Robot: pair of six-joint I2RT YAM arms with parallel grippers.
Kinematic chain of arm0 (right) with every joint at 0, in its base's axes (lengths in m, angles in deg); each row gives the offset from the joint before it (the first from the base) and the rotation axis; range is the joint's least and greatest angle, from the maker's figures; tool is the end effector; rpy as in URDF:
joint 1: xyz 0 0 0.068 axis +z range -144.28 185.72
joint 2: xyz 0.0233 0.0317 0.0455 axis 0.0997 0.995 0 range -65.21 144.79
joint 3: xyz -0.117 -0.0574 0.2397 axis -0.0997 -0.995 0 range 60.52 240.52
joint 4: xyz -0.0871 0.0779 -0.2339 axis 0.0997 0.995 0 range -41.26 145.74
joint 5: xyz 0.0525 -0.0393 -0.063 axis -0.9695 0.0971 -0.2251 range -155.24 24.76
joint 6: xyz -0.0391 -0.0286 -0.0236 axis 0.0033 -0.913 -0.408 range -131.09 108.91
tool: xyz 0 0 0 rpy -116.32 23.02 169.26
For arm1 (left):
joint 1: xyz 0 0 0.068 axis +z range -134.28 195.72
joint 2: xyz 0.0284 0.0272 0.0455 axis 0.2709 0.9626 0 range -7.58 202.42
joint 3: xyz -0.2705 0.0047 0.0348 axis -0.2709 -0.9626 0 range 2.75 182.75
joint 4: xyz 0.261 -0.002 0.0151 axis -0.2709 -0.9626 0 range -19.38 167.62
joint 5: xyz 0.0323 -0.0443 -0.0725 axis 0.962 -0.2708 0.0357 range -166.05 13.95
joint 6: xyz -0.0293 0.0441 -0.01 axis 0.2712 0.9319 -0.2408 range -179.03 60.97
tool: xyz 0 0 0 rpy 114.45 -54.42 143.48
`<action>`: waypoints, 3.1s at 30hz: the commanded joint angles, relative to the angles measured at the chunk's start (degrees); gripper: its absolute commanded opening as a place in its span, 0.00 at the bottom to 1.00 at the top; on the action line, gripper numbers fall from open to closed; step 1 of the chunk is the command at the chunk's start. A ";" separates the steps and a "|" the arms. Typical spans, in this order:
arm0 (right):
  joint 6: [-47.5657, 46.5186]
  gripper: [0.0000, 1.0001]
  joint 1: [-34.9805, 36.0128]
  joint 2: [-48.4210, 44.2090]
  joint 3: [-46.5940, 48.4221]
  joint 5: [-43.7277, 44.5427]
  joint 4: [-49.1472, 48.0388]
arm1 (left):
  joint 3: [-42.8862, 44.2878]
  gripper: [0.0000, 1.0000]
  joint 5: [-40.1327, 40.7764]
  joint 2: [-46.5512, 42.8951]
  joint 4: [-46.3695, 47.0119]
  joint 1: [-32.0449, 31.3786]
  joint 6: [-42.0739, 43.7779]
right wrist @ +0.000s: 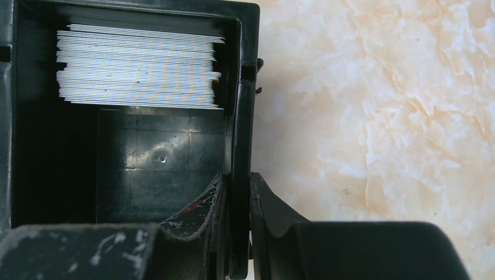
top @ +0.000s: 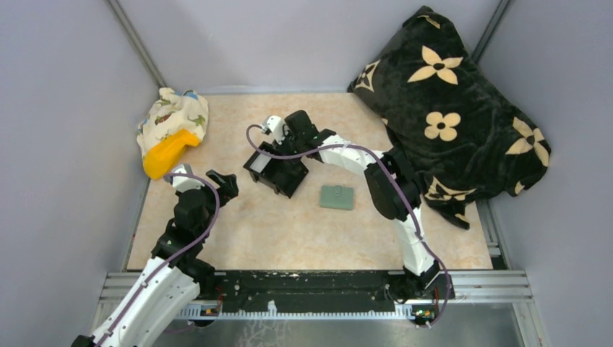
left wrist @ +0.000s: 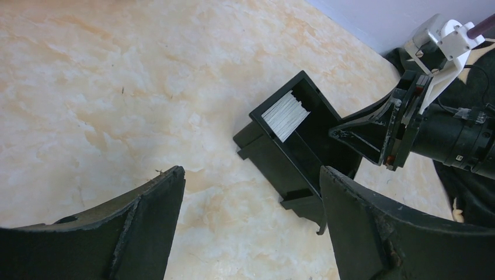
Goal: Take the credit cards out of the card holder
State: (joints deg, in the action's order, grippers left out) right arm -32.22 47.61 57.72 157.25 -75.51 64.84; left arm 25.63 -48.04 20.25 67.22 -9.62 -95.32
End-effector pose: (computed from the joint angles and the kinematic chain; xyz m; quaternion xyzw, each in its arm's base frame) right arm 0.3610 0.3323 0.2074 -0.5070 0.7577 0.1531 0.3814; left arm 0.1313 -0.0437 0.2474 -0.2197 0.7541 -0.1360 0.6038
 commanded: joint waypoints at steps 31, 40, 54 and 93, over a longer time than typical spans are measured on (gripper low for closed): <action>6.68 0.44 -3.83 -8.19 -4.96 4.56 -8.03 | -0.64 0.92 -1.54 0.79 1.54 0.21 0.96; 7.97 0.49 -3.63 -12.81 -8.22 1.64 -10.57 | -1.37 0.95 -2.17 0.92 2.18 0.22 1.33; 19.91 0.99 -4.43 -40.44 -46.61 30.98 -43.54 | -2.20 0.96 -18.78 12.79 15.54 -0.65 4.26; 36.36 0.10 -6.48 -46.46 -65.36 18.74 -23.45 | 3.17 0.98 -11.25 38.52 24.50 -27.28 -2.17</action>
State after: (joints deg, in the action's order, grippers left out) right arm 2.93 40.31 15.98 92.75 -53.17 40.75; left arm 29.25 -59.98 60.38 91.60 -36.64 -95.48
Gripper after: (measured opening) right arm 0.114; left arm 0.985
